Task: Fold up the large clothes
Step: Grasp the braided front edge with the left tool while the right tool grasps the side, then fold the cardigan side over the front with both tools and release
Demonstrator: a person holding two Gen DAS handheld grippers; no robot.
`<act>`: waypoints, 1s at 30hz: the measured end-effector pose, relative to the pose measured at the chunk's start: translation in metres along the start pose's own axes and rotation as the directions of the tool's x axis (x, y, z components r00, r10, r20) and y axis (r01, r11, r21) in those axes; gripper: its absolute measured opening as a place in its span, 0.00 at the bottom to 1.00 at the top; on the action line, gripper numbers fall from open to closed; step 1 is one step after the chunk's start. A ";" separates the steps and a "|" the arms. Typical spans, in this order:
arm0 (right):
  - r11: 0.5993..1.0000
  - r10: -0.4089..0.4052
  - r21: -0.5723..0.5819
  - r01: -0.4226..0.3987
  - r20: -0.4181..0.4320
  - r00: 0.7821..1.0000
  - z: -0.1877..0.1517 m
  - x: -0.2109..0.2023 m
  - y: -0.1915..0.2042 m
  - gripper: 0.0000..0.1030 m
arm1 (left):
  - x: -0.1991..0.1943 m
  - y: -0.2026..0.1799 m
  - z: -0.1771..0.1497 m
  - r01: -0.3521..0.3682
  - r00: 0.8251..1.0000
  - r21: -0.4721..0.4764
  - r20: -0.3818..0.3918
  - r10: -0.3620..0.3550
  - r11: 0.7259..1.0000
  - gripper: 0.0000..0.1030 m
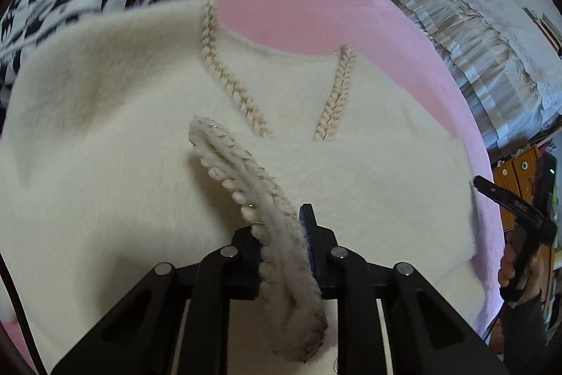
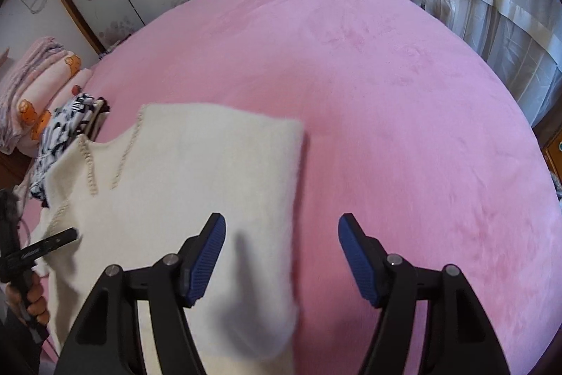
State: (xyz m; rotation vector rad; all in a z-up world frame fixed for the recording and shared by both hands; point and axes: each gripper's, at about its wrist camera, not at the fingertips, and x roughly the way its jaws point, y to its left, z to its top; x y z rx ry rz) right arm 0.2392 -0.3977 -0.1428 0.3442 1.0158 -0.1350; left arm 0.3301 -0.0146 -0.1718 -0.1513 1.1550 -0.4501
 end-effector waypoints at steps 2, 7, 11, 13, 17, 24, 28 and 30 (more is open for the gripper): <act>1.000 -0.014 0.002 0.015 -0.039 0.999 0.008 0.021 -0.001 0.65 | -0.008 -0.008 0.006 -0.018 0.999 0.027 0.032 0.017 0.999 0.13; 0.999 0.025 -0.038 -0.028 -0.072 0.997 0.012 0.043 0.008 0.13 | -0.028 -0.022 0.021 -0.052 0.988 0.061 0.147 0.042 0.997 0.12; 0.999 -0.020 -0.047 0.023 0.072 0.997 0.020 0.023 0.022 0.13 | -0.022 -0.005 0.024 -0.098 0.977 0.020 0.190 0.093 0.995 0.12; 0.998 -0.052 -0.034 0.054 0.039 0.998 0.018 0.039 0.019 0.15 | -0.003 0.017 0.012 -0.122 0.985 0.000 0.121 0.121 0.993 0.12; 0.991 -0.113 -0.071 0.113 0.012 0.994 0.011 0.053 0.026 0.30 | 0.009 0.028 0.003 -0.118 0.988 -0.029 0.092 0.120 0.993 0.18; 0.996 -0.067 -0.053 0.070 0.053 0.996 0.009 -0.003 0.025 0.39 | -0.044 0.021 0.003 -0.235 0.957 -0.066 0.161 0.242 0.970 0.53; 0.996 -0.020 -0.089 0.028 0.086 0.996 -0.010 -0.033 0.041 0.40 | -0.077 0.003 -0.011 -0.262 0.936 -0.040 0.232 0.264 0.964 0.53; 0.993 0.001 -0.115 0.007 0.071 0.997 -0.020 -0.034 0.058 0.40 | -0.085 -0.009 -0.021 -0.247 0.939 -0.032 0.240 0.247 0.969 0.53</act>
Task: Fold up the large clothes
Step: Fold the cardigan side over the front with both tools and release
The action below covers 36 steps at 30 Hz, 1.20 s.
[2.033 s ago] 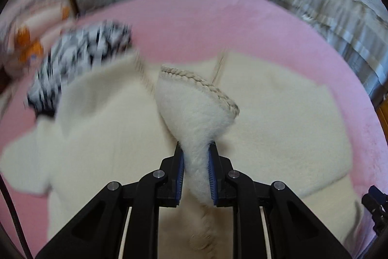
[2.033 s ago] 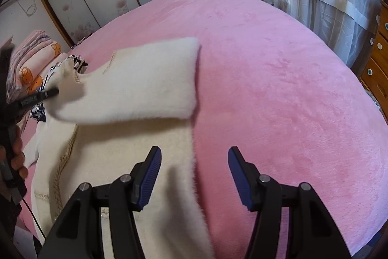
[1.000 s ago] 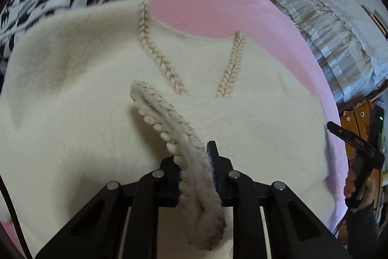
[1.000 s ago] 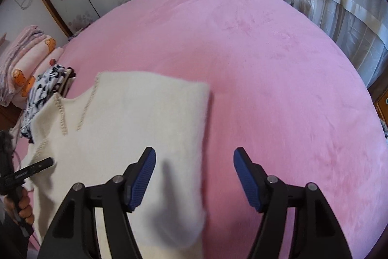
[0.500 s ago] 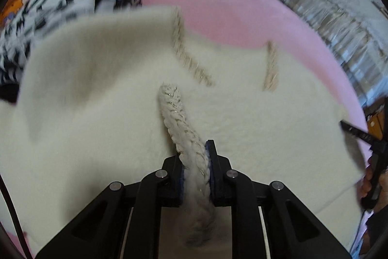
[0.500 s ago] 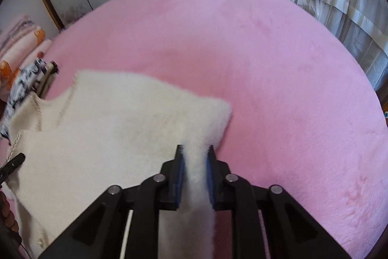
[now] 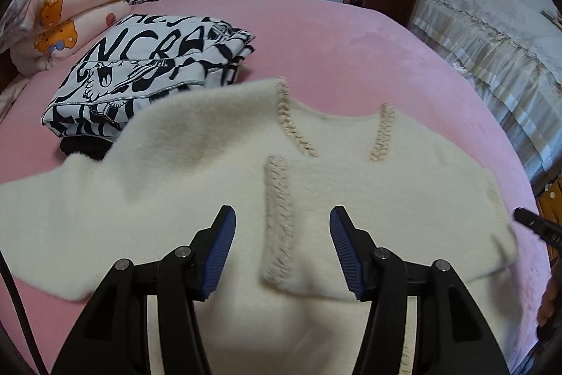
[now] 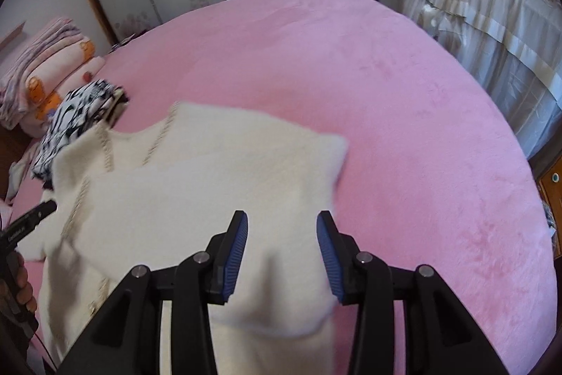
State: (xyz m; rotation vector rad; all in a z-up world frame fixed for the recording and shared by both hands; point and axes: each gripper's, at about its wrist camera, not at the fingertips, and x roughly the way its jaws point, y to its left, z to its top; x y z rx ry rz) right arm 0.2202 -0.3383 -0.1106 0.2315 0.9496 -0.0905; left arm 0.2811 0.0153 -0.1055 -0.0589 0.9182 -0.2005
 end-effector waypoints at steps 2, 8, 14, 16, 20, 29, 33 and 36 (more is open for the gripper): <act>0.999 0.013 -0.032 -0.013 -0.023 1.000 -0.011 0.002 0.025 0.40 | -0.003 -0.014 -0.008 0.037 0.999 0.000 -0.007 -0.037 0.999 0.53; 0.984 0.098 -0.139 -0.111 -0.096 0.991 -0.043 0.032 0.110 0.40 | 0.024 -0.046 -0.037 0.048 0.997 -0.039 -0.055 -0.050 0.998 0.46; 0.974 0.041 -0.218 -0.063 -0.101 0.994 -0.062 0.056 0.127 0.39 | 0.054 -0.031 -0.051 -0.043 0.992 -0.056 -0.119 0.036 0.997 0.37; 0.973 -0.023 -0.231 0.005 -0.073 0.997 -0.061 0.051 0.111 0.39 | 0.054 -0.024 -0.052 -0.040 0.992 -0.056 -0.122 0.033 0.998 0.32; 0.966 -0.178 -0.195 0.170 -0.025 0.984 -0.058 0.038 0.050 0.37 | 0.053 -0.015 -0.050 -0.015 0.992 -0.068 -0.130 0.006 0.998 0.30; 0.939 -0.325 -0.119 0.323 0.005 0.946 -0.072 0.019 -0.012 0.28 | 0.055 -0.028 -0.049 -0.062 0.989 -0.012 -0.135 0.060 0.998 0.33; 0.952 -0.297 -0.083 0.296 -0.005 0.955 -0.072 0.017 -0.019 0.29 | 0.057 -0.028 -0.045 -0.052 0.988 -0.009 -0.143 0.050 0.999 0.39; 0.951 -0.301 -0.069 0.300 -0.013 0.953 -0.069 0.019 -0.017 0.29 | 0.057 -0.030 -0.044 -0.052 0.988 -0.004 -0.148 0.051 0.999 0.44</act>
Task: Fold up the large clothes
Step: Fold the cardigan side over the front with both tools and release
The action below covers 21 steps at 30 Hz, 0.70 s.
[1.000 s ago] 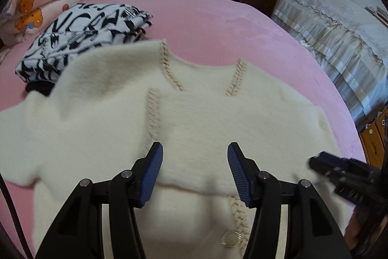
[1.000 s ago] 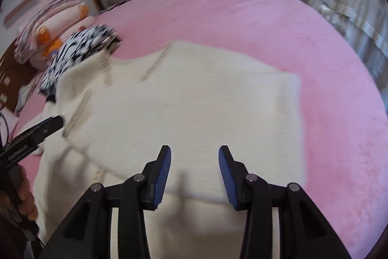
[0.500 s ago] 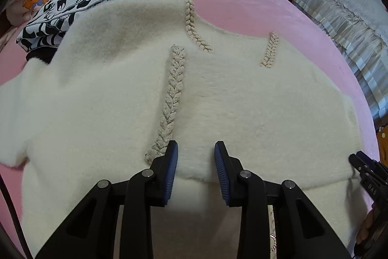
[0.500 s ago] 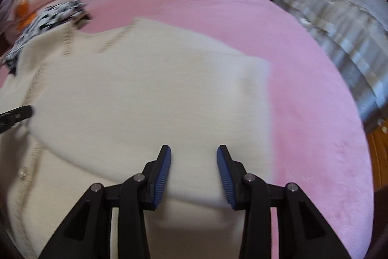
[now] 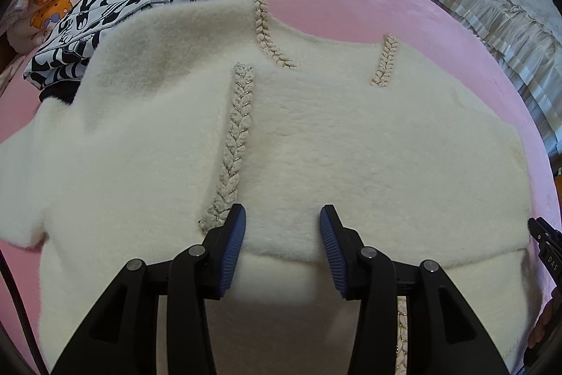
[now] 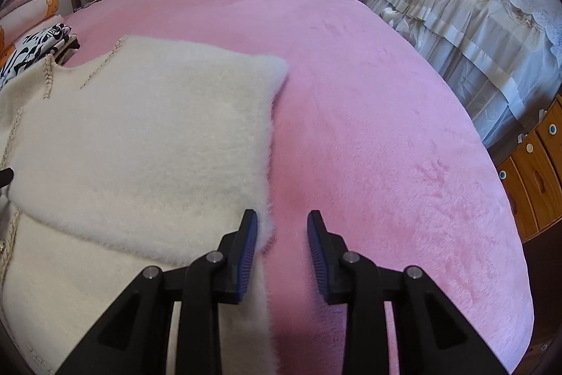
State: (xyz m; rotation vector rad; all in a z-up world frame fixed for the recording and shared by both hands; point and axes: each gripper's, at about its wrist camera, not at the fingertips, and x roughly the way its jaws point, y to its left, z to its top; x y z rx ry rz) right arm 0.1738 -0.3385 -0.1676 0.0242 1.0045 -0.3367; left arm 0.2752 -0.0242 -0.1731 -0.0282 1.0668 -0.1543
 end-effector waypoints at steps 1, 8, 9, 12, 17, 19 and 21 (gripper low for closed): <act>1.000 -0.003 0.001 0.003 -0.002 1.000 0.000 0.000 0.001 0.29 | -0.001 -0.001 0.000 0.001 1.000 0.001 -0.001 -0.001 1.000 0.48; 0.999 -0.010 0.042 0.011 -0.031 0.999 0.004 0.000 0.000 0.29 | -0.008 -0.010 -0.005 -0.021 1.000 0.020 -0.012 0.021 1.000 0.64; 0.999 -0.005 0.053 0.007 -0.036 0.999 0.005 -0.001 0.000 0.29 | -0.010 -0.011 -0.006 -0.017 1.000 0.020 -0.014 0.017 1.000 0.64; 0.995 0.021 0.094 -0.016 -0.051 0.998 0.006 -0.005 -0.007 0.29 | -0.022 -0.013 -0.011 -0.009 1.000 0.017 -0.001 0.009 1.000 0.64; 0.988 0.066 0.144 -0.055 -0.069 0.995 0.000 -0.018 -0.007 0.29 | -0.049 -0.020 -0.022 -0.006 0.999 0.031 0.050 0.004 0.999 0.64; 0.986 0.081 0.152 -0.069 -0.072 0.994 -0.005 -0.026 -0.005 0.29 | -0.061 -0.022 -0.027 0.029 0.997 0.026 0.069 -0.031 0.999 0.64; 0.985 0.091 0.153 -0.080 -0.067 0.994 -0.011 -0.035 -0.001 0.29 | -0.076 -0.024 -0.034 0.062 0.994 0.015 0.094 -0.063 0.998 0.64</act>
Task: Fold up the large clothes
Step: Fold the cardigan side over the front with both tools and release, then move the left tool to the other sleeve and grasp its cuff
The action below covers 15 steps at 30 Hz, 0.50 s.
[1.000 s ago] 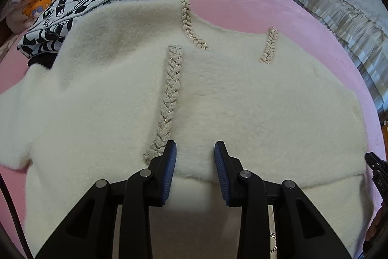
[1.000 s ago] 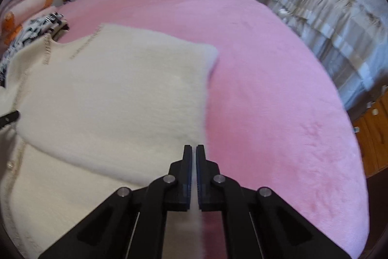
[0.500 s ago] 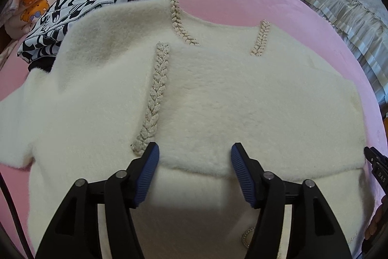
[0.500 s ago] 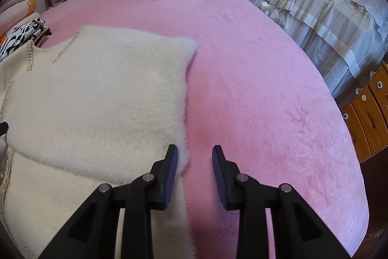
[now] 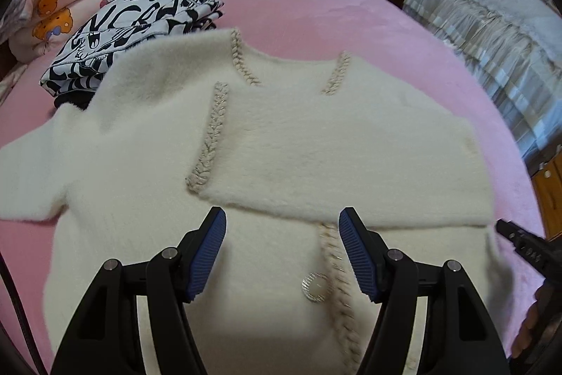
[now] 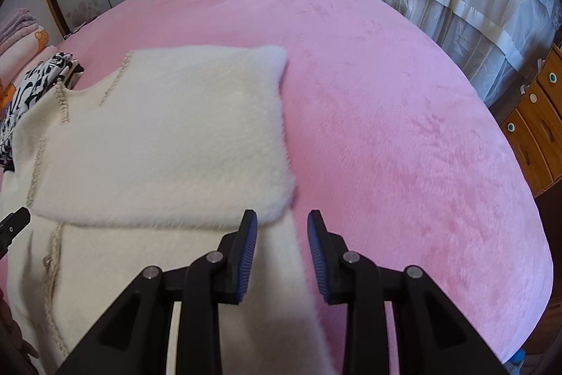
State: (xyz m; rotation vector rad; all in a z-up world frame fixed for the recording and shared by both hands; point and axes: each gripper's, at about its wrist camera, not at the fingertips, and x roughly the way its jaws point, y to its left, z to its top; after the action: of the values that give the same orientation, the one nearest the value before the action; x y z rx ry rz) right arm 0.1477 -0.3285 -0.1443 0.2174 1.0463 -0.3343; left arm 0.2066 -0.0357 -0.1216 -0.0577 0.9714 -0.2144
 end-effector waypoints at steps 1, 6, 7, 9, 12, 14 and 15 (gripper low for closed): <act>1.000 0.004 -0.001 -0.004 0.001 1.000 -0.004 -0.005 0.003 0.29 | -0.006 -0.003 -0.003 0.000 1.000 -0.002 0.007 0.000 1.000 0.64; 0.999 0.040 -0.012 -0.040 0.008 0.999 -0.026 -0.031 0.018 0.29 | -0.036 -0.011 -0.021 0.006 1.000 0.000 0.003 -0.006 1.000 0.64; 0.999 0.048 -0.015 -0.047 0.007 0.999 -0.031 -0.035 0.021 0.29 | -0.041 -0.011 -0.025 0.019 1.000 -0.007 -0.004 -0.019 1.000 0.64; 0.997 0.075 -0.016 -0.075 -0.002 0.997 -0.042 -0.045 0.028 0.29 | -0.053 -0.011 -0.036 0.034 0.999 -0.013 -0.018 -0.034 0.999 0.64; 0.993 0.112 -0.020 -0.113 -0.025 0.993 -0.058 -0.057 0.039 0.29 | -0.070 -0.010 -0.052 0.014 1.000 0.016 -0.028 -0.013 1.000 0.64; 0.991 0.130 -0.038 -0.131 -0.033 0.991 -0.068 -0.066 0.049 0.29 | -0.081 -0.007 -0.062 -0.004 0.999 0.034 -0.032 0.005 0.999 0.64; 0.989 0.135 -0.056 -0.137 -0.036 0.990 -0.073 -0.071 0.055 0.29 | -0.086 -0.005 -0.066 -0.006 0.999 0.036 -0.032 0.007 0.999 0.64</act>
State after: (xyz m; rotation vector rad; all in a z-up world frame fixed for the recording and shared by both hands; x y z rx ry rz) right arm 0.0770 -0.2411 -0.1171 0.2416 1.0659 -0.1772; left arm 0.1046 -0.0194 -0.0878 -0.0187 0.9998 -0.2275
